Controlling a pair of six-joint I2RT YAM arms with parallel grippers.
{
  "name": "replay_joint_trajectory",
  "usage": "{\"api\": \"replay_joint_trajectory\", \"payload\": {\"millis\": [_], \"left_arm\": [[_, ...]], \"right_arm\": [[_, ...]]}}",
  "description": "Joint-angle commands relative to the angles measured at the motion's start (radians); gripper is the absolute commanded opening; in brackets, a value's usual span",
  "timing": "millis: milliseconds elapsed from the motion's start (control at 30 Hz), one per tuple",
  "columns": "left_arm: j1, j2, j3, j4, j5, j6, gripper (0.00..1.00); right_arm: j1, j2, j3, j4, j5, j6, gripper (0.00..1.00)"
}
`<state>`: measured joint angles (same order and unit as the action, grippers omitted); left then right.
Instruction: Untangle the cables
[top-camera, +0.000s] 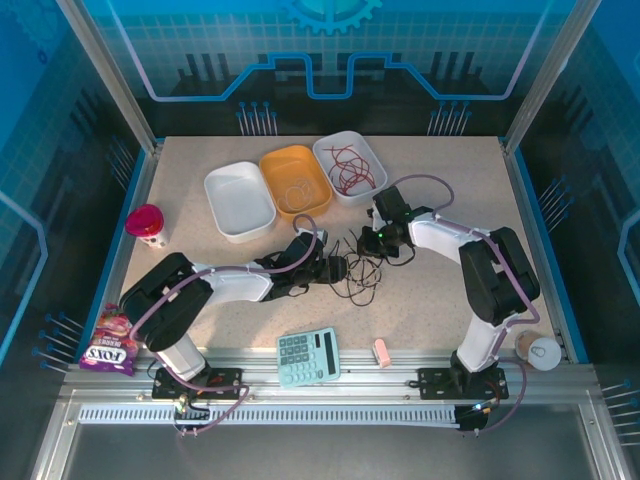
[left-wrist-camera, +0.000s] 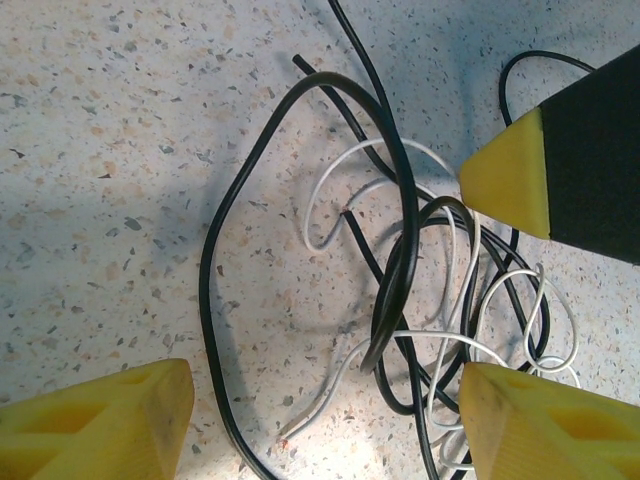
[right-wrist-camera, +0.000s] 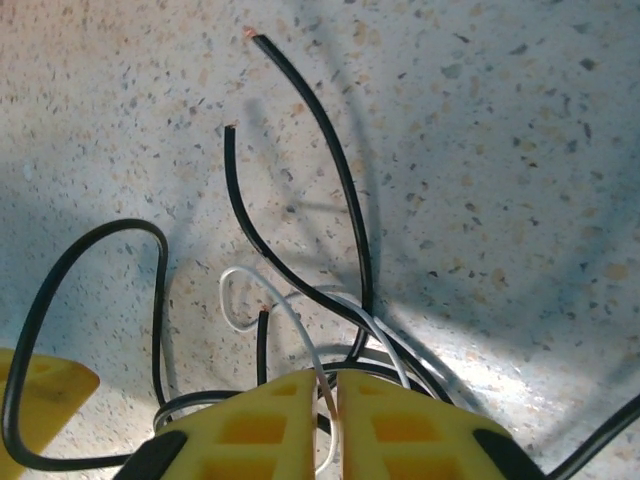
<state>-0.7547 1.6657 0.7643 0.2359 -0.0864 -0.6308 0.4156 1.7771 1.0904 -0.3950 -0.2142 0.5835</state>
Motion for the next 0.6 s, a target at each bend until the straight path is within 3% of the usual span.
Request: {"api": "replay_joint_trajectory", "payload": {"millis": [0, 100, 233, 567], "left_arm": [[0.002, 0.009, 0.025, -0.019, -0.012, -0.015, 0.72], [0.002, 0.008, 0.025, -0.021, -0.013, -0.016, 0.72], [0.001, 0.006, 0.023, -0.021, -0.013, -0.015, 0.72], [0.001, 0.009, 0.025, -0.020, -0.010, -0.017, 0.72]], "right_arm": [[-0.013, 0.014, 0.008, 0.004, -0.010, -0.013, 0.05], [-0.012, 0.003, 0.016, -0.015, 0.009, -0.025, 0.04], [-0.012, 0.010, 0.028, -0.033, 0.022, -0.033, 0.12], [-0.003, 0.078, 0.074, -0.044, 0.004, -0.040, 0.21]]}}
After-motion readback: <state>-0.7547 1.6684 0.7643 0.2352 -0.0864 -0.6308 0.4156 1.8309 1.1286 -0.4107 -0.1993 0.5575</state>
